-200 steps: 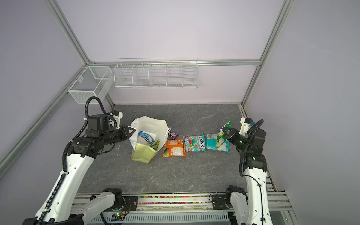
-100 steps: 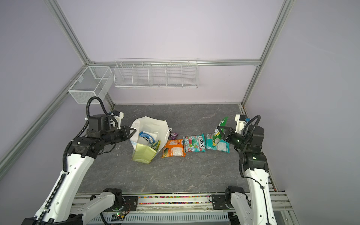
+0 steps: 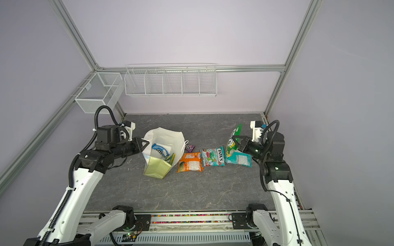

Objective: Place the snacks into the paper bag
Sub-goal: Pick up the snack, then place the snack in the paper bag.

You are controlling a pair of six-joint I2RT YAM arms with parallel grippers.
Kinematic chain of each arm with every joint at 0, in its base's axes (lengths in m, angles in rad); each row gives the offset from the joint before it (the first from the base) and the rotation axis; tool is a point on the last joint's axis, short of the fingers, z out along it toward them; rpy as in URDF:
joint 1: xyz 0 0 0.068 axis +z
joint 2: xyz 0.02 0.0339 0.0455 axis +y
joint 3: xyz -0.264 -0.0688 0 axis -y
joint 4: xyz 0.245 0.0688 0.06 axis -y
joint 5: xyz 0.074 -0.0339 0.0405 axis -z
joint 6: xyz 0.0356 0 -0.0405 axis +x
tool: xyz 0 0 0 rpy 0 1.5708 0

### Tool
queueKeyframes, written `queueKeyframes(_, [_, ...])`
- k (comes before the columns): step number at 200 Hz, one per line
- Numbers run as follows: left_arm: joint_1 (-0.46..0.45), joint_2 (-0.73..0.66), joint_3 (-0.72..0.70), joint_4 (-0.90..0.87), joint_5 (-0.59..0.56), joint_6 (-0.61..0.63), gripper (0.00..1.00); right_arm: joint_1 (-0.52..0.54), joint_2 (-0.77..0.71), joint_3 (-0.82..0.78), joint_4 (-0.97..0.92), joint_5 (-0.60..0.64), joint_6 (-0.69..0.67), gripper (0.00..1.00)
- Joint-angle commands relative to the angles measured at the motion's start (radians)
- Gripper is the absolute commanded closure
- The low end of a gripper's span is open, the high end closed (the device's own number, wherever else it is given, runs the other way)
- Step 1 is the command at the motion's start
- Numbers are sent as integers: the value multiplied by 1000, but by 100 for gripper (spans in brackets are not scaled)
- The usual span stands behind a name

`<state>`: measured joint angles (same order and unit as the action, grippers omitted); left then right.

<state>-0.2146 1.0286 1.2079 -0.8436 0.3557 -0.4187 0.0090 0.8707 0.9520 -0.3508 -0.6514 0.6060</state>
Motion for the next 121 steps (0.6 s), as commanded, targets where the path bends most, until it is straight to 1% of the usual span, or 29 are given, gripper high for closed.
queueKeyframes(1, [-5,-15,38,38,11,-5,100,52,21,35,26,3,-36,93])
queueKeyframes(44, [-5,-6,30,44,9,-8,100,170,76,89,20,60,-63,93])
queueKeyframes(72, [-5,-7,27,46,8,-17,100,190,101,131,14,65,-72,93])
queueKeyframes(76, [-5,-9,27,48,8,-19,100,218,103,137,11,65,-73,94])
queueKeyframes(121, [-6,-9,31,46,3,-19,100,267,120,209,-8,80,-80,93])
